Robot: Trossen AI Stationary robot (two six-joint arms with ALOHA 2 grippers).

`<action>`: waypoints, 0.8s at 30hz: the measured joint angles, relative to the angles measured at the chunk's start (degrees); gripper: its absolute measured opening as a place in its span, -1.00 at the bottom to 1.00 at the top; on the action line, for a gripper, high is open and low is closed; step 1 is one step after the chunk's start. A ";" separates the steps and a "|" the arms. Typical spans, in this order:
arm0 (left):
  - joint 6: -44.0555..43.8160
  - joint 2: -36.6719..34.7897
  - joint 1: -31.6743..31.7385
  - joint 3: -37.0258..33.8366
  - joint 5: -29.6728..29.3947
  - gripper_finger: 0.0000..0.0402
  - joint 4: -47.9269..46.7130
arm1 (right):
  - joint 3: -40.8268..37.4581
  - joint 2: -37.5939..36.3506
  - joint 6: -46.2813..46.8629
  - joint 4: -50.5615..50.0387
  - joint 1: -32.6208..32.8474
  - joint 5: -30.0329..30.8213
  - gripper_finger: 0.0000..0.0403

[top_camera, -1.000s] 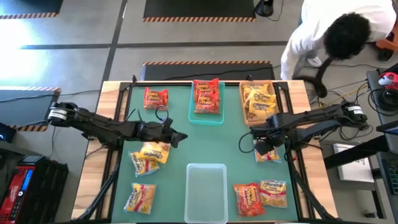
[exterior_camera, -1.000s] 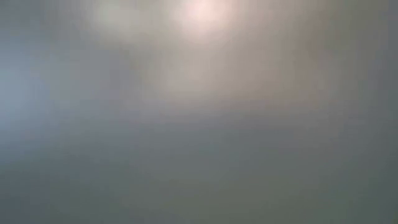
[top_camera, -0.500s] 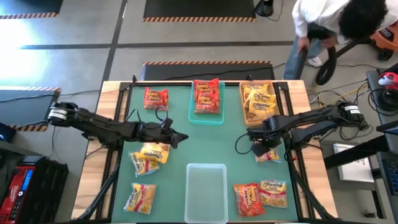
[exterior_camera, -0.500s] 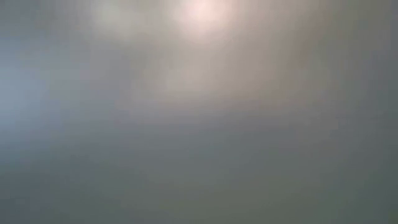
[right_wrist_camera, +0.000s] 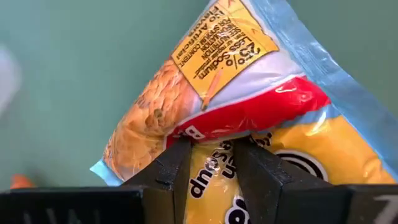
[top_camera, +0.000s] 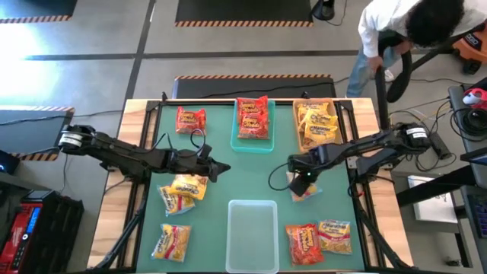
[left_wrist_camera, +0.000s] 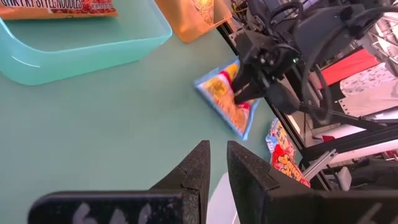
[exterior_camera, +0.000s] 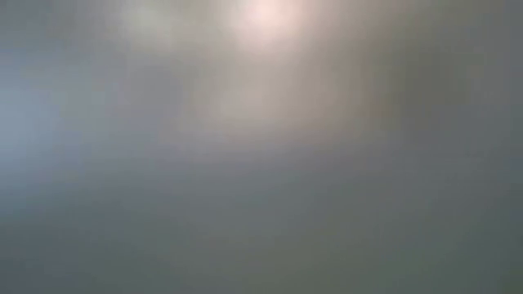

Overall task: Sort Maruchan noodles
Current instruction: Put the blue noodle pack into the transparent bin

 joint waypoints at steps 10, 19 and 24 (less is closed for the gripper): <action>-0.07 0.52 0.00 0.07 -0.02 -0.81 0.05 | 9.46 8.59 -20.28 17.51 0.07 4.49 -0.48; -1.67 8.47 -0.16 3.47 2.11 -0.81 0.46 | 20.65 12.19 -23.37 7.77 0.30 5.02 -0.56; 0.70 14.18 -0.45 8.09 3.29 -0.81 0.25 | 22.01 12.15 -25.96 1.29 1.33 4.84 -0.57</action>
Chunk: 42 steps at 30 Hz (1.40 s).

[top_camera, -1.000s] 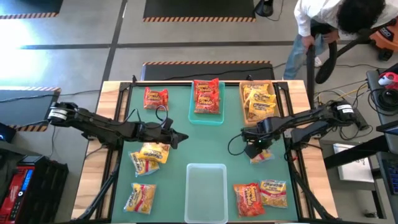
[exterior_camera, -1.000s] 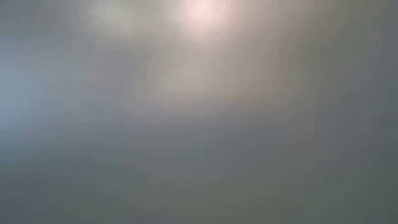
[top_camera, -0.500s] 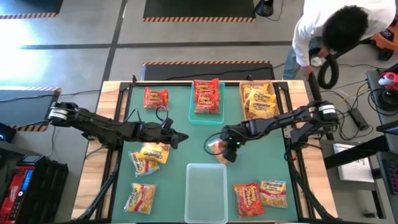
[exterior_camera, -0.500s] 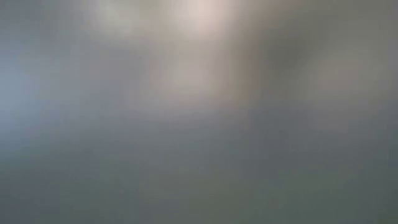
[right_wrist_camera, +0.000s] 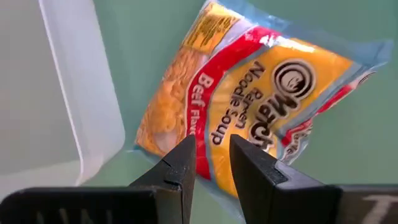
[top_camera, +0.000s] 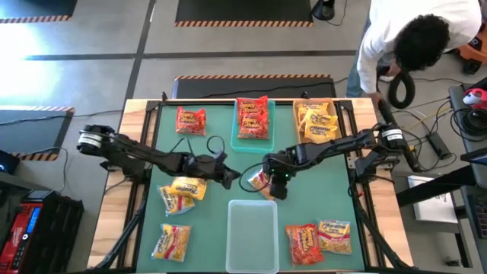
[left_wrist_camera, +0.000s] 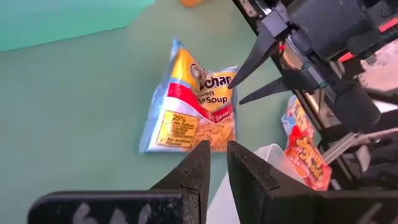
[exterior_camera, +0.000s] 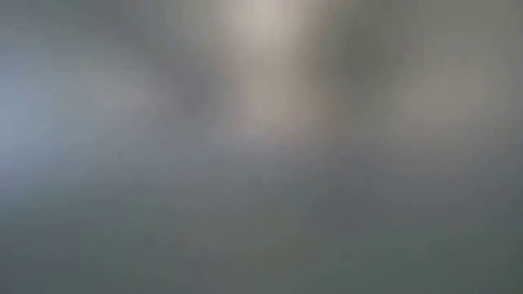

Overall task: Sort Maruchan noodles
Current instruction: Put the blue noodle pack into the transparent bin

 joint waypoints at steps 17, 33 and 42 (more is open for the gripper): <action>2.61 6.91 -0.42 5.31 2.73 -0.81 -3.76 | -7.11 4.19 12.25 16.82 -0.40 6.63 -0.57; 3.63 18.67 0.11 11.95 -0.26 -0.81 -3.60 | -6.68 0.26 16.56 19.25 -0.51 5.58 -0.57; 1.86 23.30 0.70 11.50 -4.76 -0.81 -3.32 | -6.51 -0.83 14.56 17.65 -0.51 5.65 -0.57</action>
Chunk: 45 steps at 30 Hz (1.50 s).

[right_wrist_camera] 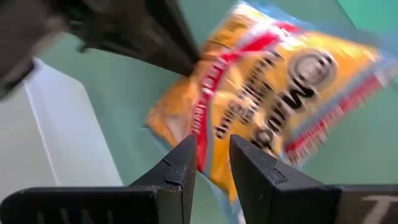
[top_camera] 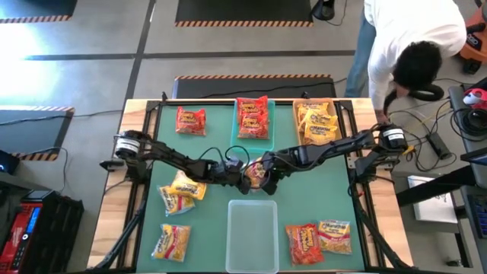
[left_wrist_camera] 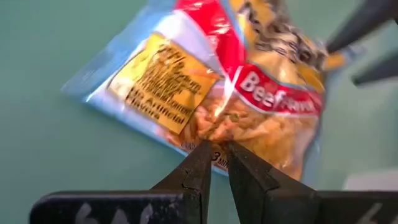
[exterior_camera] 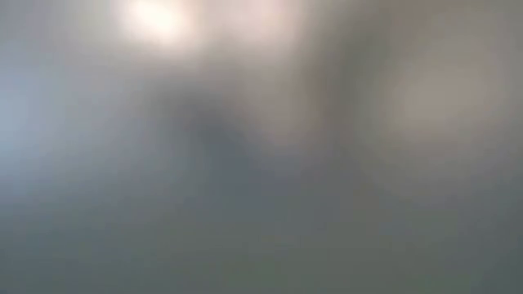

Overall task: Sort Maruchan noodles
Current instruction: Put the blue noodle pack into the transparent bin

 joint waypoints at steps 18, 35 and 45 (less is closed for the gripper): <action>-2.93 3.04 0.25 0.23 -1.15 -0.81 -1.02 | 0.37 -5.16 1.30 -7.61 -2.77 -4.33 -0.54; -2.99 3.13 0.28 0.08 -1.08 -0.81 -0.97 | -0.07 -4.74 1.24 -7.53 -9.84 -4.62 0.23; -2.99 3.13 0.30 0.06 -1.04 -0.81 -0.96 | -2.87 -4.72 2.90 1.76 -10.49 -5.71 0.39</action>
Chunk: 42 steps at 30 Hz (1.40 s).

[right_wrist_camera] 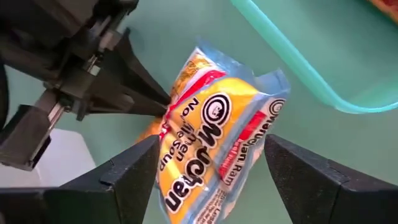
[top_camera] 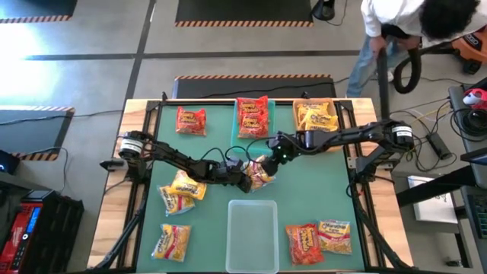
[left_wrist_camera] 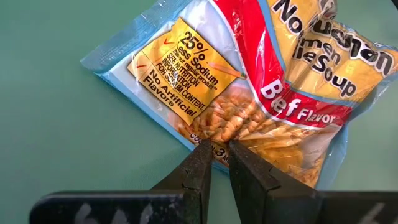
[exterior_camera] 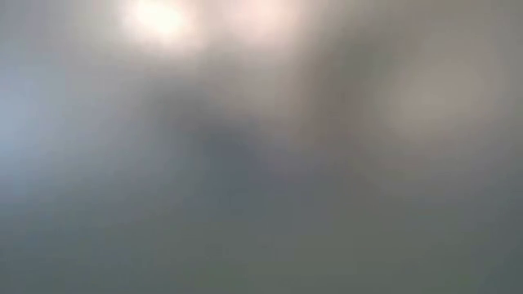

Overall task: Sort Maruchan noodles
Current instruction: Put the blue noodle pack into the transparent bin

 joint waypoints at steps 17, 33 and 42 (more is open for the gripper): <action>0.42 0.00 0.00 -0.04 0.03 -0.81 0.03 | -11.00 1.89 12.58 20.20 0.00 -0.39 0.39; 0.26 0.02 0.00 0.00 -0.02 -0.81 0.03 | -10.96 8.92 15.04 29.13 1.49 -4.49 0.12; -1.73 -0.91 -0.02 -0.10 -0.21 -0.81 -0.03 | -10.92 8.91 14.64 29.53 1.49 -4.73 -0.29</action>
